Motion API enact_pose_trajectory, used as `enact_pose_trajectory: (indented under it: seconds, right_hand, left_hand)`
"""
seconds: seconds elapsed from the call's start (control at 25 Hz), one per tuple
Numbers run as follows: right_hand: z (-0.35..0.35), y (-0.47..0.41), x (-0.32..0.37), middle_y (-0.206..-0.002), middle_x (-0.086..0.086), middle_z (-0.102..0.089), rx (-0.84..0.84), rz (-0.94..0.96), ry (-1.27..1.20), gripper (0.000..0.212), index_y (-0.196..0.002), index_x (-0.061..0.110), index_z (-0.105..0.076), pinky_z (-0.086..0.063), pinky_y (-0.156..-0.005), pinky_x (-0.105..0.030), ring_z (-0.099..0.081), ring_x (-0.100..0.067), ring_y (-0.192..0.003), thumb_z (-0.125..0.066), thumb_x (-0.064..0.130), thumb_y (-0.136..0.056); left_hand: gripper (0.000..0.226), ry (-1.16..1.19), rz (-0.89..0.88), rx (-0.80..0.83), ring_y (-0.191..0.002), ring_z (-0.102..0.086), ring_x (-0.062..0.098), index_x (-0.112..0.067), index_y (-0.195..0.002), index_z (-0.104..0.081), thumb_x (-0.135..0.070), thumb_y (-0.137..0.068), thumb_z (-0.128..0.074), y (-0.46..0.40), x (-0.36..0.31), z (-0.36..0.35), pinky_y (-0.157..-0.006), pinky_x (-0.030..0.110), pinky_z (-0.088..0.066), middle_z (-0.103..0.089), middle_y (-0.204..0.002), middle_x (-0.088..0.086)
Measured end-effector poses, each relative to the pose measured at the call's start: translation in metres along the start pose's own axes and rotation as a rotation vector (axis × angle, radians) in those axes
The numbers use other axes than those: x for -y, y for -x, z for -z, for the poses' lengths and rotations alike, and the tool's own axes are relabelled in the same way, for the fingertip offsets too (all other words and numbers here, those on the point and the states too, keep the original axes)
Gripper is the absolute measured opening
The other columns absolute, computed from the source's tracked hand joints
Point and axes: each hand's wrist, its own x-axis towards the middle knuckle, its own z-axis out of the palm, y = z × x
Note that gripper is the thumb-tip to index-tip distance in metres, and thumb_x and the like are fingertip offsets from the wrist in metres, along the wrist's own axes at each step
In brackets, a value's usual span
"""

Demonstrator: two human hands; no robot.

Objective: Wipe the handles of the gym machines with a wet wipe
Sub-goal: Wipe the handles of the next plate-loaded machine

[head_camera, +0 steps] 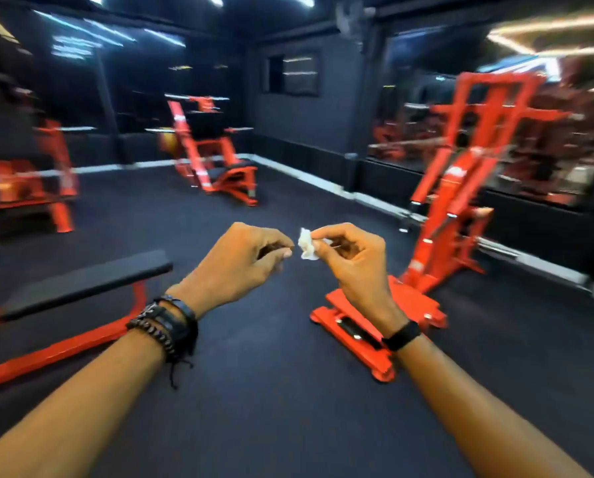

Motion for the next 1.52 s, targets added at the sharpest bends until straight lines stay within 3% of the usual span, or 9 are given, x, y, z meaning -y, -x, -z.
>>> enact_pose_trajectory:
  seconds: [0.12, 0.24, 0.4, 0.52, 0.64, 0.84, 1.04, 1.4, 1.52]
  right_hand:
    - [0.054, -0.031, -0.056, -0.086, -0.002, -0.073, -0.129, -0.040, 0.119, 0.015, -0.087, 0.012, -0.074, -0.057, -0.070, -0.037, -0.068, -0.015, -0.075, -0.072, -0.003, -0.082]
    - [0.085, -0.058, -0.099, -0.084, -0.001, -0.073, -0.229, -0.115, 0.186, 0.013, -0.087, 0.006, -0.074, -0.053, -0.068, -0.025, -0.067, -0.006, -0.073, -0.071, -0.006, -0.082]
    - [0.119, -0.087, -0.156, -0.085, -0.002, -0.074, -0.348, -0.184, 0.258, 0.019, -0.086, 0.013, -0.075, -0.056, -0.073, -0.028, -0.069, -0.012, -0.078, -0.072, -0.006, -0.082]
    - [0.141, -0.096, -0.200, -0.085, -0.003, -0.075, -0.432, -0.269, 0.300, 0.019, -0.085, 0.016, -0.075, -0.057, -0.073, -0.036, -0.069, -0.016, -0.077, -0.073, -0.003, -0.082]
    - [0.160, -0.101, -0.245, -0.085, -0.003, -0.075, -0.479, -0.328, 0.325, 0.013, -0.087, 0.009, -0.075, -0.057, -0.072, -0.032, -0.069, -0.013, -0.076, -0.073, -0.003, -0.083]
    - [0.199, -0.143, -0.342, -0.084, -0.005, -0.076, -0.574, -0.379, 0.301, 0.017, -0.088, 0.011, -0.075, -0.058, -0.074, -0.036, -0.071, -0.019, -0.078, -0.071, -0.005, -0.083]
    - [0.235, -0.231, -0.423, -0.085, -0.006, -0.076, -0.648, -0.365, 0.259, 0.017, -0.086, 0.012, -0.075, -0.058, -0.073, -0.041, -0.071, -0.021, -0.076, -0.070, -0.004, -0.083]
    - [0.236, -0.349, -0.600, -0.084, -0.002, -0.075, -0.582, -0.416, 0.262, 0.016, -0.085, 0.022, -0.075, -0.058, -0.076, -0.051, -0.072, -0.025, -0.080, -0.069, 0.008, -0.082]
    - [0.219, -0.387, -0.665, -0.082, 0.000, -0.075, -0.623, -0.456, 0.246, 0.024, -0.080, 0.026, -0.075, -0.058, -0.075, -0.052, -0.071, -0.020, -0.078, -0.069, 0.003, -0.083]
  left_hand:
    - [0.024, 0.077, -0.153, 0.056, -0.079, -0.066, -0.001, -0.016, -0.104, -0.075, 0.001, -0.087, -0.068, -0.077, 0.022, -0.068, -0.073, 0.018, -0.052, -0.070, -0.087, -0.013]
    - [0.016, 0.195, -0.210, 0.101, -0.076, -0.066, 0.003, -0.013, -0.093, -0.077, -0.001, -0.082, -0.076, -0.139, 0.046, -0.114, -0.073, 0.023, -0.055, -0.070, -0.082, -0.013]
    - [0.002, 0.323, -0.189, 0.180, -0.067, -0.069, 0.011, -0.023, -0.083, -0.076, -0.023, -0.081, -0.078, -0.218, 0.088, -0.179, -0.066, 0.041, -0.057, -0.072, -0.071, -0.008]
    - [0.015, 0.443, -0.136, 0.199, -0.057, -0.065, 0.007, -0.027, -0.077, -0.073, -0.037, -0.086, -0.066, -0.254, 0.108, -0.240, -0.060, 0.035, -0.053, -0.069, -0.062, -0.009]
    - [0.029, 0.467, -0.075, 0.246, -0.047, -0.051, 0.001, -0.026, -0.069, -0.068, -0.039, -0.094, -0.061, -0.274, 0.129, -0.301, -0.053, 0.028, -0.041, -0.068, -0.061, -0.012]
    - [0.020, 0.472, 0.014, 0.294, -0.069, -0.066, 0.006, -0.029, -0.082, -0.069, -0.044, -0.088, -0.057, -0.333, 0.184, -0.393, -0.073, 0.037, -0.054, -0.070, -0.071, -0.014]
    - [0.024, 0.344, 0.013, 0.288, -0.081, -0.068, 0.007, -0.037, -0.098, -0.067, -0.051, -0.084, -0.054, -0.436, 0.228, -0.440, -0.077, 0.040, -0.055, -0.071, -0.082, -0.016]
    - [0.029, 0.309, 0.129, 0.308, -0.084, -0.066, 0.003, -0.030, -0.098, -0.072, -0.047, -0.084, -0.054, -0.556, 0.321, -0.503, -0.080, 0.040, -0.055, -0.070, -0.085, -0.017]
    - [0.024, 0.323, 0.123, 0.295, -0.083, -0.065, 0.000, -0.030, -0.096, -0.072, -0.044, -0.085, -0.056, -0.603, 0.378, -0.524, -0.080, 0.038, -0.055, -0.069, -0.084, -0.020]
